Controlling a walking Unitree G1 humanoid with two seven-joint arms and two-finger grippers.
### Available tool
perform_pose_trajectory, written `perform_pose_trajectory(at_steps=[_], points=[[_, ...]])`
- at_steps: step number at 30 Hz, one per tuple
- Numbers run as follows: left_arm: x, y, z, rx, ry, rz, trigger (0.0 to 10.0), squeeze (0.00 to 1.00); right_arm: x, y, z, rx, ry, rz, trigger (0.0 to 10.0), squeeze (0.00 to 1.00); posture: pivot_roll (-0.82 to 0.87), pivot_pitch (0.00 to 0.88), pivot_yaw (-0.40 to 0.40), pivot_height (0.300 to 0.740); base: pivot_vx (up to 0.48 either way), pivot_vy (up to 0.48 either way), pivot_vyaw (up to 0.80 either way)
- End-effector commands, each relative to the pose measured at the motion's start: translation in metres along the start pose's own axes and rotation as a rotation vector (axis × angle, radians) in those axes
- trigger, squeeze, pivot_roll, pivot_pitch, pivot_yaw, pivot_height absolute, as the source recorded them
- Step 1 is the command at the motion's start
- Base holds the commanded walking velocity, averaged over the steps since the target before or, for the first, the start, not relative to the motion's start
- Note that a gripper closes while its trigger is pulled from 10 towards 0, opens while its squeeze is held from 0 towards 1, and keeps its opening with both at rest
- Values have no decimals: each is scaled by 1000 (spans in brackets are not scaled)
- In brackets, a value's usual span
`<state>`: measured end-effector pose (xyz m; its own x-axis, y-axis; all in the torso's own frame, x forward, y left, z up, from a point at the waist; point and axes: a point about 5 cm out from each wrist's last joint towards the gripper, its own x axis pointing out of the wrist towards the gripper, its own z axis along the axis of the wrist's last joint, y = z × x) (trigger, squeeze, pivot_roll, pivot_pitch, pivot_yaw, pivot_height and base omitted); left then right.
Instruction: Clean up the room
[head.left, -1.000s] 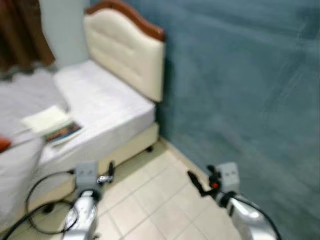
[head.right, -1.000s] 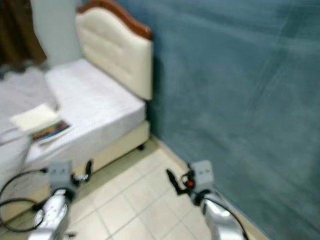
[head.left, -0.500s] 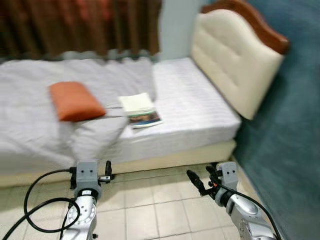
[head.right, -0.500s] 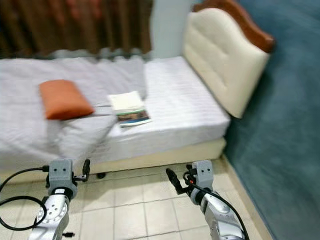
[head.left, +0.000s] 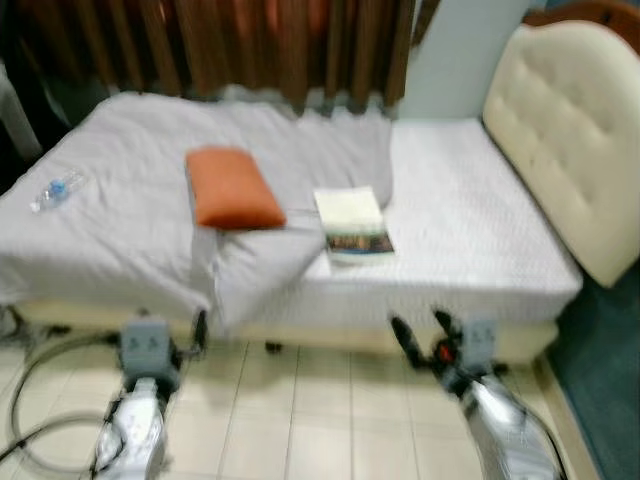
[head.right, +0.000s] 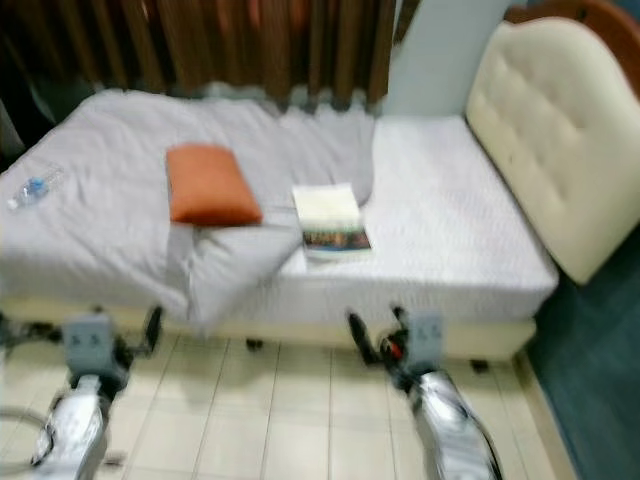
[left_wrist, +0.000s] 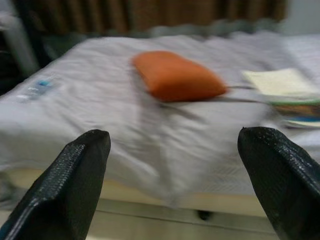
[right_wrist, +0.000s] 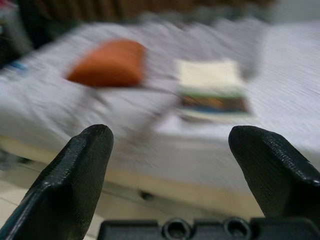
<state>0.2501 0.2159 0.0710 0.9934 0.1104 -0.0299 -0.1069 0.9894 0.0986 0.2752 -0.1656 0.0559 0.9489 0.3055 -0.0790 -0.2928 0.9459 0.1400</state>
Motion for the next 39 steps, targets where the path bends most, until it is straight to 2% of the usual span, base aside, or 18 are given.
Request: perform_pose_trajectory(at_steps=[1, 5, 9, 10, 18, 21, 22, 23, 27, 29, 31, 39], points=[[3, -8, 4, -21, -17, -16, 10000, 0, -2, -6, 0, -19, 11, -25, 10000, 0, 13, 0, -2, 740, 480, 0, 594], [5, -19, 4, -40, -7, -44, 10000, 0, 3, 2, -3, -17, 35, 12, 10000, 0, 13, 0, -2, 740, 480, 0, 597], [5, -20, 1, -41, 12, -51, 10000, 0, 4, 3, -3, -22, 44, 19, 10000, 0, 16, 0, -3, 740, 480, 0, 611], [6, -19, -1, -35, 27, -61, 10000, 1000, 5, 2, -3, -10, 39, 1, 10000, 1000, 16, 0, -3, 740, 480, 0, 619], [12, -19, 0, -15, 34, -111, 10000, 1000, 9, -1, -2, -46, 39, -33, 10000, 1000, 22, 0, 2, 740, 480, 0, 611], [15, -20, 1, -15, 37, -141, 10000, 1000, 11, 1, -4, -59, 55, -30, 10000, 1000, 21, 0, 4, 740, 480, 0, 0], [16, -21, 1, -13, 38, -151, 10000, 1000, 11, 2, -5, -80, 67, -35, 10000, 659, 21, 0, 4, 740, 480, 0, -800], [17, -21, 1, -13, 40, -163, 10000, 1000, 12, 3, -6, -84, 70, -41, 10000, 0, 19, 0, 6, 740, 480, 0, -800], [17, -23, 0, -12, 46, -184, 10000, 1000, 12, 2, -5, -79, 58, -59, 10000, 0, 17, 0, 10, 740, 480, 0, -400], [17, -27, -1, -8, 51, -209, 10000, 1000, 13, 3, -6, -125, 74, -51, 10000, 0, 15, 0, 12, 740, 480, 0, 0], [16, -28, -2, -10, 53, -220, 10000, 1000, 13, 2, -7, -87, 76, -68, 10000, 0, 15, 0, 14, 740, 480, 0, -800], [17, -29, -4, -25, 61, -233, 10000, 1000, 11, 2, -7, -95, 72, -62, 10000, 0, 14, 0, 14, 740, 480, 0, -800]])
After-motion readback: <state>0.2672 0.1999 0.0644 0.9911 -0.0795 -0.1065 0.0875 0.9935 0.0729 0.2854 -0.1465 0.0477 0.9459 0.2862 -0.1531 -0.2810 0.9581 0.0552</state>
